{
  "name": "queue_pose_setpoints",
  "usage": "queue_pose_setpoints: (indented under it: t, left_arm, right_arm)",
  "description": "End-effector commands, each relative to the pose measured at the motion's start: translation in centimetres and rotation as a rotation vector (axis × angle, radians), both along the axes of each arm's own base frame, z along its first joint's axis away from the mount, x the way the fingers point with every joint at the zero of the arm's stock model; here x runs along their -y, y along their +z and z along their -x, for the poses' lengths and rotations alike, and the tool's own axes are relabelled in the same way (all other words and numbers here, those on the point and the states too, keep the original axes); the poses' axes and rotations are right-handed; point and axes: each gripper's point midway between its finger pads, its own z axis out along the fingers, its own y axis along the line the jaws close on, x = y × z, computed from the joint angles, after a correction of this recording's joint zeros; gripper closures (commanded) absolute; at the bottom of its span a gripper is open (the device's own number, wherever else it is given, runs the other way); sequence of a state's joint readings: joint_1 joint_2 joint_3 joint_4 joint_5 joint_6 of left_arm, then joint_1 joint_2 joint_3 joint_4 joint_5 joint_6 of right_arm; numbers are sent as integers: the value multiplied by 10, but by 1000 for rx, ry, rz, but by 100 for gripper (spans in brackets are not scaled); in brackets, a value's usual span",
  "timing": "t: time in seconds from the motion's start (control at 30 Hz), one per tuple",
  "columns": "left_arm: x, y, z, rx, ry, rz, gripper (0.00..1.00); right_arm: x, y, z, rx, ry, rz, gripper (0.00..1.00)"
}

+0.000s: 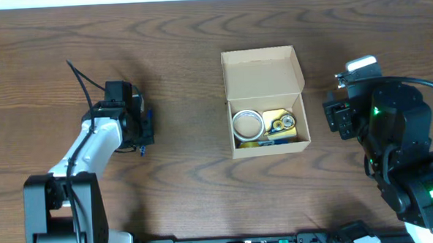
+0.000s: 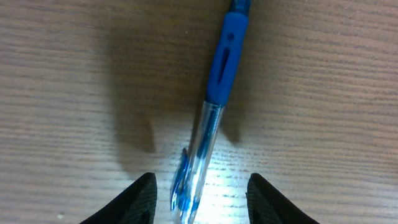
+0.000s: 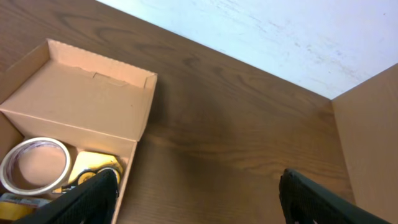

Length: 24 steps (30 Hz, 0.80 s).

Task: Pack container
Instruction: 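Lower the left gripper over the blue pen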

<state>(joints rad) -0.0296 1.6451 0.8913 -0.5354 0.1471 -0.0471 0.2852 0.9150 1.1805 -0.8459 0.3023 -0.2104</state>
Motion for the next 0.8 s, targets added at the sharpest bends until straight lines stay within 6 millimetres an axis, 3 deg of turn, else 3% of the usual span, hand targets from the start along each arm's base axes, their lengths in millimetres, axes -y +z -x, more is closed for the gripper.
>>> queue_pose_setpoints:
  t: [0.0,0.37,0.77]
  left_arm:
    - [1,-9,3,-29,-15,9,52]
    - [0,-10,1,-19,-19,2,63]
    - [-13,-19,11,-45,-11,-74,60]
  right_arm:
    - [0,1,2,4,-4,-19,18]
    - [-3,0,2,1,8,-27,19]
    - [-1,7,7,24,8,-33,18]
